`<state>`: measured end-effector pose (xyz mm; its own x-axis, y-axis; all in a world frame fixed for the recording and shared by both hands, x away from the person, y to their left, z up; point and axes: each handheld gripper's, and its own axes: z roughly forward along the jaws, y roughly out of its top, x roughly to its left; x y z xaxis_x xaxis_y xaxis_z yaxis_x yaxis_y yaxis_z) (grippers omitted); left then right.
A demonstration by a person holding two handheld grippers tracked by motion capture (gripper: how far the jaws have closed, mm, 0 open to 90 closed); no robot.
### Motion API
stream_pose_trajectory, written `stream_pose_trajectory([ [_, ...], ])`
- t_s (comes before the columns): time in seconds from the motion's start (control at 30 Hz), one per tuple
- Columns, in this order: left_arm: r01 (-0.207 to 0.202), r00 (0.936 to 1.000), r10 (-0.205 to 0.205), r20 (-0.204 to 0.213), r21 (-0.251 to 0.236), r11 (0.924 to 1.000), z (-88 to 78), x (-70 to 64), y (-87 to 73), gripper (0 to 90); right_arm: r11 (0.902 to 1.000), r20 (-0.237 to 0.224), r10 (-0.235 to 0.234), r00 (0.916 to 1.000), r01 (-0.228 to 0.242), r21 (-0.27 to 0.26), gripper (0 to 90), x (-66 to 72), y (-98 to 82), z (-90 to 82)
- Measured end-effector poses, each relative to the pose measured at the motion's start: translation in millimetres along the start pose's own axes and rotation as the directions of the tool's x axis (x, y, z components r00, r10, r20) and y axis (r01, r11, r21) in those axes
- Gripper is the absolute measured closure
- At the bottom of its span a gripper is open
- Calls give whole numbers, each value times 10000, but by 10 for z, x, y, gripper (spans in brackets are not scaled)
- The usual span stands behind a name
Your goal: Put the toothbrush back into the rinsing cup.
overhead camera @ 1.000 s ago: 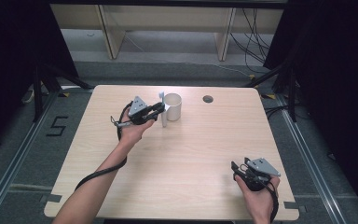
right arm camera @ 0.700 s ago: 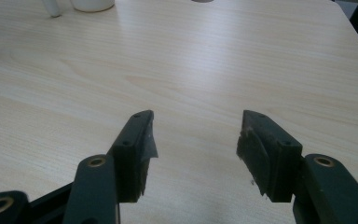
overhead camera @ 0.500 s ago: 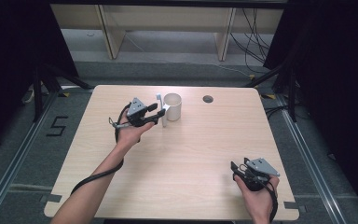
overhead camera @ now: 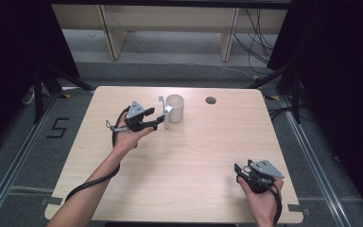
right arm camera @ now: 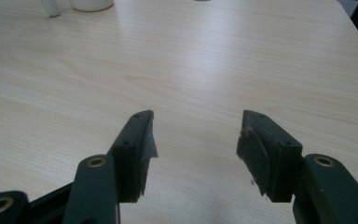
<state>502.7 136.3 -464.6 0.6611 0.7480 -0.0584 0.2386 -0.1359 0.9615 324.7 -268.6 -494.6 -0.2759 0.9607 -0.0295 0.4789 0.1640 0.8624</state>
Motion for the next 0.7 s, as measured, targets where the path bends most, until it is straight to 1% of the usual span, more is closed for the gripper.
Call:
stream_pose_trajectory([
  [0.03, -22, 10000, 22, -36, 65, 10000, -14, -3, 0, 406, 9996, -59, 245, 9997, -244, 132, 455, 23, 0, -7],
  [0.07, -7, 10000, 8, -39, 82, 10000, -25, -6, -2, 404, 10000, -28, 29, 10000, -29, 60, 455, 10, 1, -1],
  [0.13, 18, 10000, -17, -55, 138, 9999, -48, -14, -8, 400, 10000, -87, 58, 9999, -58, 23, 455, 13, -2, 7],
  [0.17, -33, 10000, 34, -30, 183, 9998, -61, -16, -13, 397, 10000, -81, 71, 9999, -71, 35, 455, 15, -2, 7],
  [0.2, -20, 10000, 20, 4, 169, 9999, -71, -23, -22, 393, 10000, -3, -15, 10000, 15, 96, 455, 11, 1, -4],
  [0.23, -100, 9999, 100, -6, 271, 9996, -90, -27, -28, 389, 10000, -11, 5, 10000, -5, 61, 455, 13, 1, -1],
  [0.37, -144, 9999, 145, -7, 475, 9988, -139, -43, -63, 383, 10000, 31, -5, 10000, 5, 15, 455, 5, 4, -8],
  [0.5, -144, 9999, 146, -21, 661, 9977, -182, -55, -94, 381, 10000, 20, 16, 10000, -16, 35, 454, 4, 3, -14],
  [0.6, -118, 9999, 118, 4, 697, 9975, -212, -59, -100, 381, 10000, 22, 11, 10000, -11, 29, 455, 1, 4, -14],
  [0.7, -85, 9999, 92, -87, 768, 9970, -254, -49, -94, 379, 10000, 11, 22, 10000, -22, 35, 454, 1, 4, -14],
])
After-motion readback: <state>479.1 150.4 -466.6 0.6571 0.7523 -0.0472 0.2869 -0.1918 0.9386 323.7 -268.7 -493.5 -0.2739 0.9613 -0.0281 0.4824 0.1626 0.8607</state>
